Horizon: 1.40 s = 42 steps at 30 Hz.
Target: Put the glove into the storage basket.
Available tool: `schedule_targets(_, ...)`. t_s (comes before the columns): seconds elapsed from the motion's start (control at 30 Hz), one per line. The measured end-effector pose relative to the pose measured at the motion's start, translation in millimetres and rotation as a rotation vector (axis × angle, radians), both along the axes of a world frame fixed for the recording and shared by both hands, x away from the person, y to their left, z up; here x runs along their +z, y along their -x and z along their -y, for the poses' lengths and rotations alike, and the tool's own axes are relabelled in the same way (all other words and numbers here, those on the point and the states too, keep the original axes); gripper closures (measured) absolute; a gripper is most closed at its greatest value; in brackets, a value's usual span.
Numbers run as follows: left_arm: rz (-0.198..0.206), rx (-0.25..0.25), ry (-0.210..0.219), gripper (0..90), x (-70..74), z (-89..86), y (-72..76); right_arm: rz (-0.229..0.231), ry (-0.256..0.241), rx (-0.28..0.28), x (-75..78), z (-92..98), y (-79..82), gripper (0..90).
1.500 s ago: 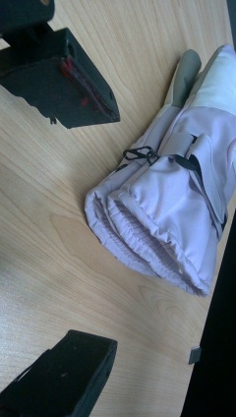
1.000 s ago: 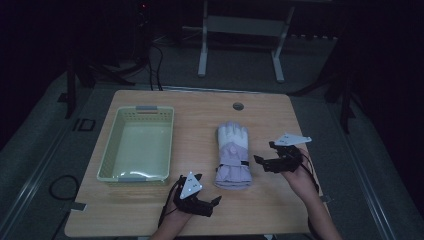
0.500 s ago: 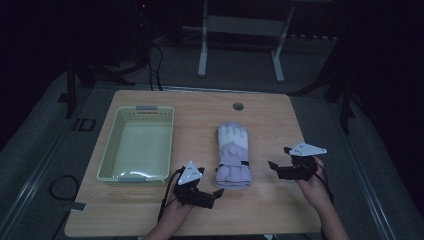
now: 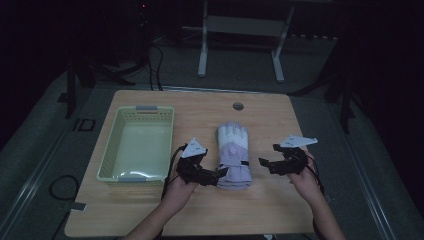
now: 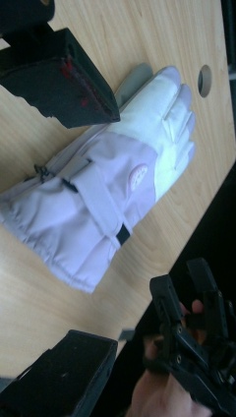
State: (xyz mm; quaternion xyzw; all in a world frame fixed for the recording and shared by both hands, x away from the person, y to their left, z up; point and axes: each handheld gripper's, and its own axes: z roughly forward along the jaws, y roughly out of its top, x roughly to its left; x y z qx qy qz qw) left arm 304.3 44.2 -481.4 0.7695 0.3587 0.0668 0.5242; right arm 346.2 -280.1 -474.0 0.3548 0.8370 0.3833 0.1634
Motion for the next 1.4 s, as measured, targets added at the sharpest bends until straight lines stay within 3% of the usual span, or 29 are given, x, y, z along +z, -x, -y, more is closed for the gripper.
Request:
schedule_targets(0.07,-0.057,-0.008,-0.007,0.9,-1.6,3.5,-8.2,-0.062,-0.039,-0.018,-0.5,-3.4,-6.9,13.1)
schedule_targets(0.2,-0.125,0.015,-0.054,1.0,-7.2,12.7,-23.9,-0.077,-0.070,-0.051,-5.0,-13.2,-19.4,10.2)
schedule_targets(0.27,-0.151,0.018,-0.077,1.0,-10.5,18.2,-30.3,-0.112,-0.098,-0.059,-9.9,-18.4,-27.5,10.2)
schedule_targets(0.33,-0.160,0.024,-0.107,1.0,-13.4,23.7,-34.3,-0.140,-0.123,-0.069,-14.7,-22.9,-35.2,12.7)
schedule_targets(0.47,-0.171,0.019,-0.130,0.9,-20.5,29.7,-34.4,-0.152,-0.145,-0.100,-24.0,-33.7,-46.0,14.0)
schedule_targets(0.67,-0.222,0.028,-0.142,1.0,-40.6,32.1,-38.0,-0.211,-0.157,-0.109,-45.3,-43.4,-48.1,14.4)
schedule_targets(0.73,-0.233,0.001,-0.158,1.1,-46.7,34.1,-39.7,-0.238,-0.168,-0.111,-52.2,-43.6,-48.4,14.5)
schedule_targets(0.8,-0.224,-0.013,-0.175,7.5,-50.4,36.2,-39.1,-0.254,-0.182,-0.111,-56.6,-42.6,-48.4,15.8)
schedule_targets(0.9,-0.245,-0.034,-0.176,12.2,-54.8,39.3,-40.4,-0.266,-0.191,-0.104,-62.1,-41.5,-48.8,17.9)
schedule_targets(0.97,-0.265,-0.046,-0.172,14.4,-57.5,39.8,-42.2,-0.289,-0.209,-0.096,-65.9,-40.1,-49.1,23.9)
schedule_targets(1.17,-0.355,-0.073,-0.171,19.9,-66.0,41.0,-49.9,-0.438,-0.299,-0.081,-72.5,-36.4,-51.6,50.0)
schedule_targets(1.3,-0.386,-0.074,-0.193,23.4,-68.5,41.7,-53.9,-0.477,-0.298,-0.087,-73.5,-37.6,-52.2,62.0)
schedule_targets(1.4,-0.407,-0.077,-0.184,27.1,-71.8,40.3,-55.5,-0.469,-0.279,-0.079,-73.2,-37.3,-51.4,72.4)
